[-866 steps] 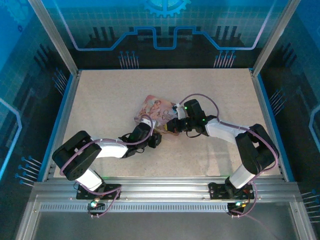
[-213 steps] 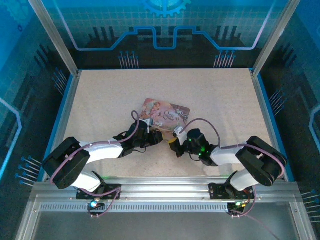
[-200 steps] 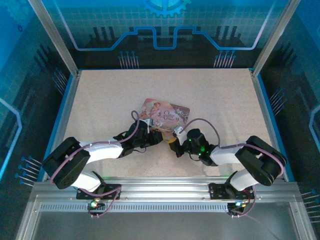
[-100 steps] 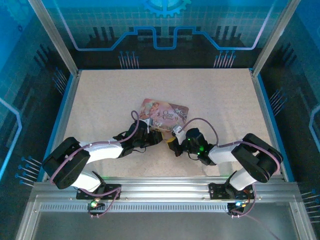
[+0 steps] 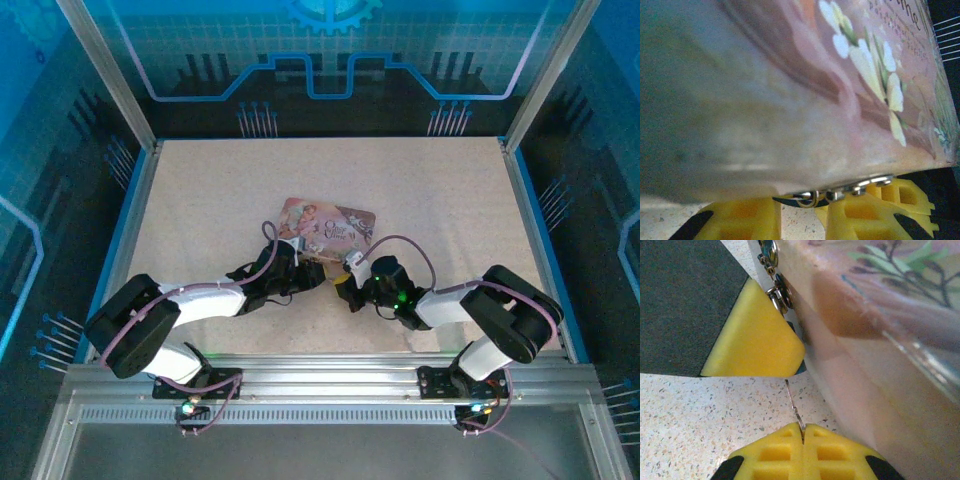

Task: Unlock a padlock with a key

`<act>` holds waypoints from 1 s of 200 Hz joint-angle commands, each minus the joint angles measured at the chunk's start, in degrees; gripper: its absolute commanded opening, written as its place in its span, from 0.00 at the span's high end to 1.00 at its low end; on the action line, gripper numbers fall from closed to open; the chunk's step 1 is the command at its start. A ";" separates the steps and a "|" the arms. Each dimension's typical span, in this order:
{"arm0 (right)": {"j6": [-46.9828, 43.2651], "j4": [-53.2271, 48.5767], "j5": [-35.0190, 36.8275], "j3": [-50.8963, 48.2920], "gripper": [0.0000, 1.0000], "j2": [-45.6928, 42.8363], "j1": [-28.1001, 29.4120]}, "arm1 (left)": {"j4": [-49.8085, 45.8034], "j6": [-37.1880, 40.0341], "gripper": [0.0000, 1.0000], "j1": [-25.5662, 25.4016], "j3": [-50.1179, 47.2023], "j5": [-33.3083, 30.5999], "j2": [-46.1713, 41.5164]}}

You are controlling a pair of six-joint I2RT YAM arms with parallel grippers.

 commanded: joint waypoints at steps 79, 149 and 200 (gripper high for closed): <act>0.45 4.03 0.89 1.81 0.97 0.83 -1.28 | 2.54 -1.31 0.83 0.09 1.60 2.09 -1.59; 0.29 4.80 -0.92 2.25 0.97 1.11 -1.54 | 2.64 -1.57 0.83 0.13 1.62 2.35 -1.35; 0.36 5.16 -2.98 2.50 0.97 1.47 -1.54 | 2.83 -2.09 0.83 0.11 1.76 2.48 -1.07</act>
